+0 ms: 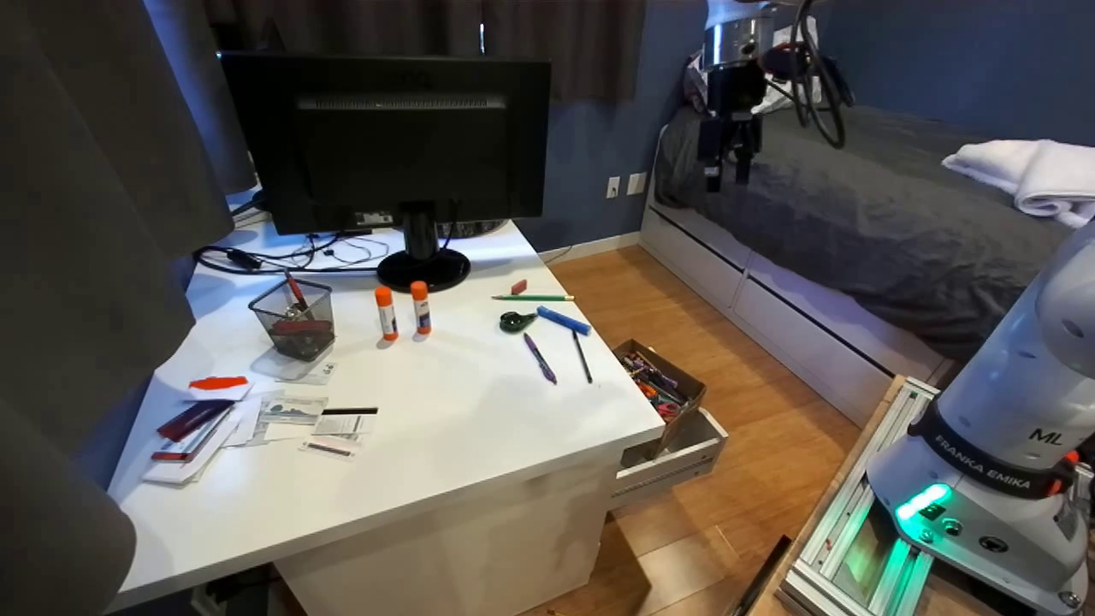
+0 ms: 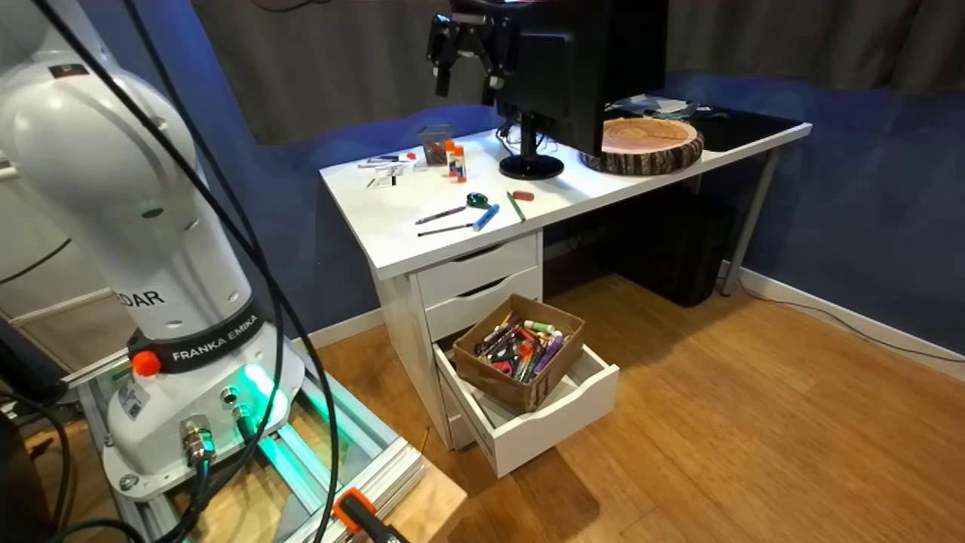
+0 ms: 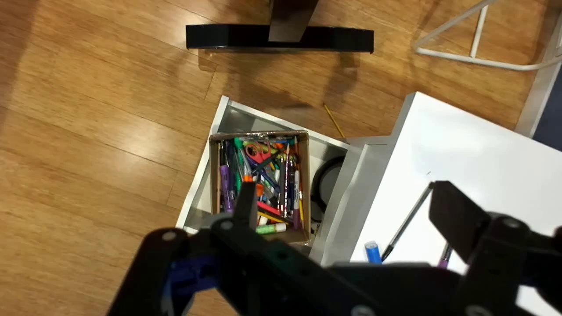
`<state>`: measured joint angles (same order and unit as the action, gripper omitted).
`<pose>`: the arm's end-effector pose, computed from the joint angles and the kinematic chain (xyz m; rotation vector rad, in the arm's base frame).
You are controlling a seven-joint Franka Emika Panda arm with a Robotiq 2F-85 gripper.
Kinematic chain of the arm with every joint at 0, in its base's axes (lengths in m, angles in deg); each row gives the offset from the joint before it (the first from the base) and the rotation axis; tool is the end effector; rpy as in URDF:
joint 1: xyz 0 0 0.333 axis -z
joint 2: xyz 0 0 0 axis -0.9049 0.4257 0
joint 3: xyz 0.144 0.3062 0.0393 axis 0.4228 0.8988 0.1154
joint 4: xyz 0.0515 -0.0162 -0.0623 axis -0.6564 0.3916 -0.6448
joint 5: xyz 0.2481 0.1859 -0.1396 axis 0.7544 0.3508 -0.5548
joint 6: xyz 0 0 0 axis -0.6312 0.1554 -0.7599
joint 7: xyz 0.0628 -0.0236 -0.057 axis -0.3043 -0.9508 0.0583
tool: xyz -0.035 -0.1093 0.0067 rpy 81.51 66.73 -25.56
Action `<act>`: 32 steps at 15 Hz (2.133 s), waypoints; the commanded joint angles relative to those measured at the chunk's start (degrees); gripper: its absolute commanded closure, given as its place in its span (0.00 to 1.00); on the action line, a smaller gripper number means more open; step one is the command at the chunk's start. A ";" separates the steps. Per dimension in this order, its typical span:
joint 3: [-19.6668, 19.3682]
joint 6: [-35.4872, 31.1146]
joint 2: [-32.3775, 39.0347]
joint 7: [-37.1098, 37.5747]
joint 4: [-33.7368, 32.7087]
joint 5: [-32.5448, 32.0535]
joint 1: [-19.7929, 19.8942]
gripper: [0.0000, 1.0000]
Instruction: Take the battery out of the box and put it on the desk
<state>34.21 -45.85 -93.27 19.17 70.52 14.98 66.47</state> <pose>0.4030 -0.0585 0.4775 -3.0566 0.0071 0.4391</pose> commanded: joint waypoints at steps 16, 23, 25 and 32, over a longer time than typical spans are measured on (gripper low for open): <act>-0.35 -27.37 38.58 12.95 -7.19 -4.47 0.90 0.00; 0.16 -27.05 38.66 11.83 -6.99 -3.52 1.50 0.00; 0.68 -30.01 40.30 10.78 -6.80 -3.14 1.82 0.00; 2.86 -40.88 49.66 8.85 -7.05 -0.62 2.98 0.00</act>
<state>35.47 -81.91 -47.32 29.84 64.00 12.41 67.95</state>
